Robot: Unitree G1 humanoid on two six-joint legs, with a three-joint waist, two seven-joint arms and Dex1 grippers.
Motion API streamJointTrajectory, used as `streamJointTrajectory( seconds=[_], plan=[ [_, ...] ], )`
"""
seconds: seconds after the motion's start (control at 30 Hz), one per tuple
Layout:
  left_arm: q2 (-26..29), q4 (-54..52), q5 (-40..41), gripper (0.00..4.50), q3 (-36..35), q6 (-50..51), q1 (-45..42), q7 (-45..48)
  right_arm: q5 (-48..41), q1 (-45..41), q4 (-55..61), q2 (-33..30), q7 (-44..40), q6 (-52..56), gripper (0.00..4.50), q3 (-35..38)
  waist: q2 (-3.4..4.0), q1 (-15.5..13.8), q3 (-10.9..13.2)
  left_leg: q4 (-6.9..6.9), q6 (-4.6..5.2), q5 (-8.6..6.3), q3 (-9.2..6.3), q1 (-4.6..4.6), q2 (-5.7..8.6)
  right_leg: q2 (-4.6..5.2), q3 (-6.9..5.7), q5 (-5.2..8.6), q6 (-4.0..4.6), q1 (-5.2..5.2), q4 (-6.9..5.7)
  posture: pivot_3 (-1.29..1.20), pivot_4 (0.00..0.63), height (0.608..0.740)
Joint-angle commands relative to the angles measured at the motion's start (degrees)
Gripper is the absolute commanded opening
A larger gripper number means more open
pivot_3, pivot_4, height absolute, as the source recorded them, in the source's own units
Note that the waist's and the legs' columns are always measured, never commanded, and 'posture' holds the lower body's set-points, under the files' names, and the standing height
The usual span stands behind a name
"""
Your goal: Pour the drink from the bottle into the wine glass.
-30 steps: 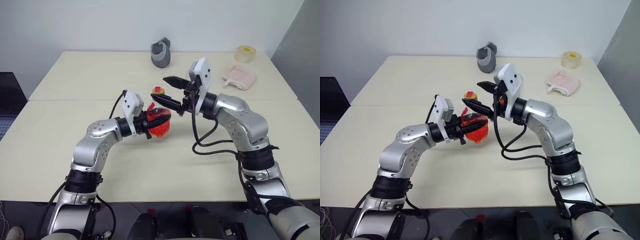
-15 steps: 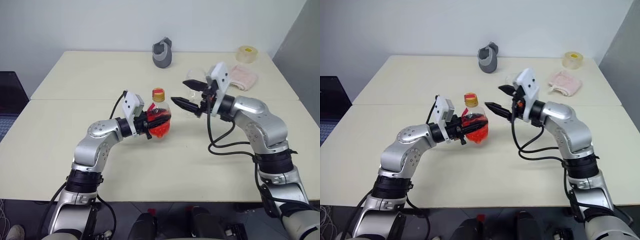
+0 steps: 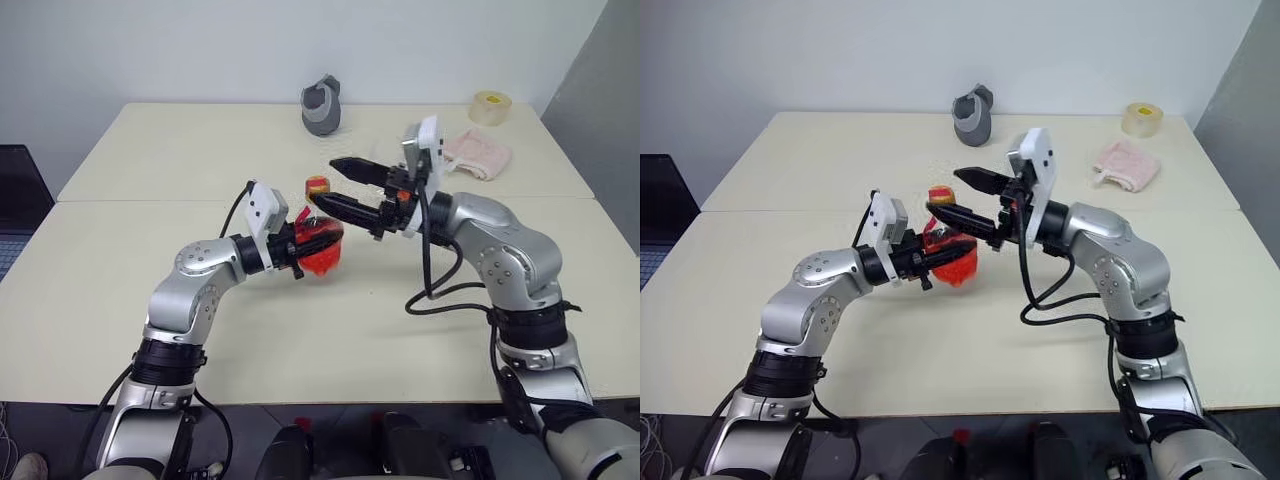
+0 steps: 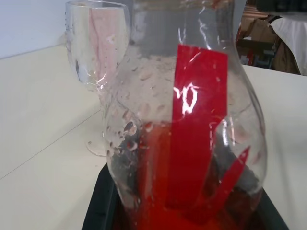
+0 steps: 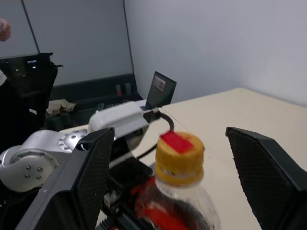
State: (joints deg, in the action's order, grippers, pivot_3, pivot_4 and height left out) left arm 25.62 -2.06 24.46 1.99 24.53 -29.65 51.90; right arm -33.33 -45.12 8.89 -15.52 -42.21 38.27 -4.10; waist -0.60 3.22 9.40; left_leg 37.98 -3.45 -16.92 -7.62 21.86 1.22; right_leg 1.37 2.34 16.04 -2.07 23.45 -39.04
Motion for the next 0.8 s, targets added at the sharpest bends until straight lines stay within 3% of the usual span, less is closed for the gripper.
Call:
streamJointTrajectory(
  seconds=[0.03,0.33,0.43,0.63,0.8],
  plan=[
    [0.2,-1.6,0.4,1.34,-0.8,-1.4,-1.7,0.2,1.6,-1.8,-1.1,0.4,-0.5,-2.5,3.95,-0.7,0.0,0.0,0.0,0.0,0.0,0.0,0.01,0.0,0.0,0.0,0.0,0.0,0.0,0.0,0.0,0.0,0.15,0.74],
    [0.4,-2.4,0.5,1.34,-1.1,-1.1,-1.2,-0.3,2.6,-3.0,-4.0,1.1,-3.0,-2.9,3.95,-2.3,0.0,0.0,0.0,0.0,-0.01,0.0,0.0,0.0,0.0,0.0,0.01,0.0,0.0,0.0,0.0,0.0,0.15,0.74],
    [0.4,-2.6,0.6,1.34,-1.2,-0.9,-1.0,-0.6,1.8,-3.5,-4.7,1.5,-3.0,-2.4,3.33,-1.4,0.0,0.0,0.0,0.0,0.0,0.0,0.0,0.0,0.0,0.0,0.01,0.0,0.0,0.0,0.0,0.0,0.15,0.74],
    [0.3,-2.7,0.6,1.34,-1.1,-0.9,-0.7,-0.7,0.6,-4.1,-4.6,2.2,-2.4,-0.9,1.22,-0.1,0.0,0.0,0.0,0.0,-0.01,0.0,0.0,0.0,0.0,0.01,0.01,0.0,0.0,0.01,0.0,0.0,0.15,0.74],
    [0.0,-2.5,0.6,1.34,-0.8,-1.0,-0.9,-0.8,-0.5,-4.2,-3.7,2.9,-1.7,0.6,1.21,0.9,0.0,0.0,0.0,0.0,0.0,0.0,0.0,0.0,0.0,0.01,0.01,0.0,0.0,0.01,-0.01,0.0,0.15,0.74]
  ],
)
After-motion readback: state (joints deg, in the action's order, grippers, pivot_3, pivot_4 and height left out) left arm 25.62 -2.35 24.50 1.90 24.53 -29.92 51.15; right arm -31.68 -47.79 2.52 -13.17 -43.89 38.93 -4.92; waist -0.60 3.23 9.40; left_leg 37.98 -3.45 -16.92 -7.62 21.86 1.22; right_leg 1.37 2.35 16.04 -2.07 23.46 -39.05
